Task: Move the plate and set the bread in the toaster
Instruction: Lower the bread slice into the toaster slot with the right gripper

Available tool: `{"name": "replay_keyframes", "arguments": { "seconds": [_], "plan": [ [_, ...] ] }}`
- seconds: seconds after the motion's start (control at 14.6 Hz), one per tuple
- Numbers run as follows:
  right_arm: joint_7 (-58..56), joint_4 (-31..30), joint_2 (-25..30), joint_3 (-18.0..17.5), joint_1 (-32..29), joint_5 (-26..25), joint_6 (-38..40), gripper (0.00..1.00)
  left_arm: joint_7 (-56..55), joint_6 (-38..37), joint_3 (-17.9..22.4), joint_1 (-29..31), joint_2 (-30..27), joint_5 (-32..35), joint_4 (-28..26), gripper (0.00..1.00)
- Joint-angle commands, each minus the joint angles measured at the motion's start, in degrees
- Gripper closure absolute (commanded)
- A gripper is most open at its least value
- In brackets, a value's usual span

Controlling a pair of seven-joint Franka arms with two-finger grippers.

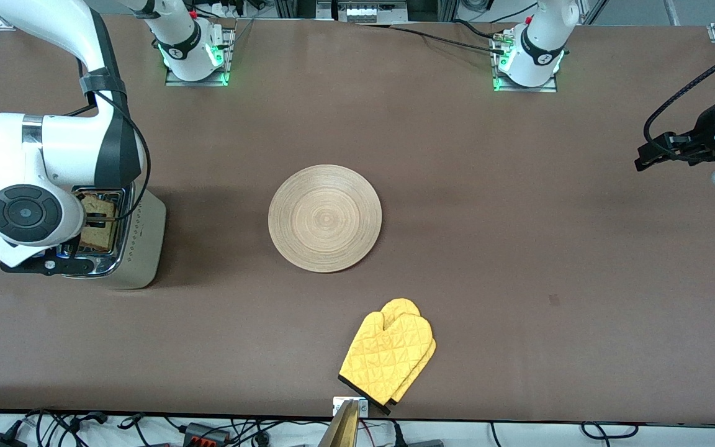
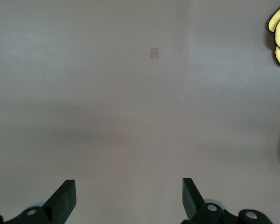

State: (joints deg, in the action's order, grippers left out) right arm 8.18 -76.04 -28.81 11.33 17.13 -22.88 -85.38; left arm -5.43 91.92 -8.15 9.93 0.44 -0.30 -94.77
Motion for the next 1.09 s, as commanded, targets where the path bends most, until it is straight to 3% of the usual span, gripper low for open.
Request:
{"name": "replay_keyframes", "arguments": {
  "seconds": [0.0, 0.82, 1.02],
  "plan": [
    [0.5, -0.2, 0.2, 0.1, -0.4, 2.4, -0.2, 1.0, 0.2, -1.3, 0.1, 0.1, -0.1, 0.0, 1.3, 0.0],
    [-0.6, -3.2, -2.1, 0.1, -6.2, 14.6, -0.2, 1.0, 0.2, -2.8, -0.1, 0.0, -0.1, -0.1, 1.3, 0.0],
    [-2.2, -4.1, -2.2, 0.0, -7.5, 15.8, -0.4, 0.98, 0.2, -2.8, 0.0, 0.0, -0.1, -0.1, 1.3, 0.0]
  ]
}}
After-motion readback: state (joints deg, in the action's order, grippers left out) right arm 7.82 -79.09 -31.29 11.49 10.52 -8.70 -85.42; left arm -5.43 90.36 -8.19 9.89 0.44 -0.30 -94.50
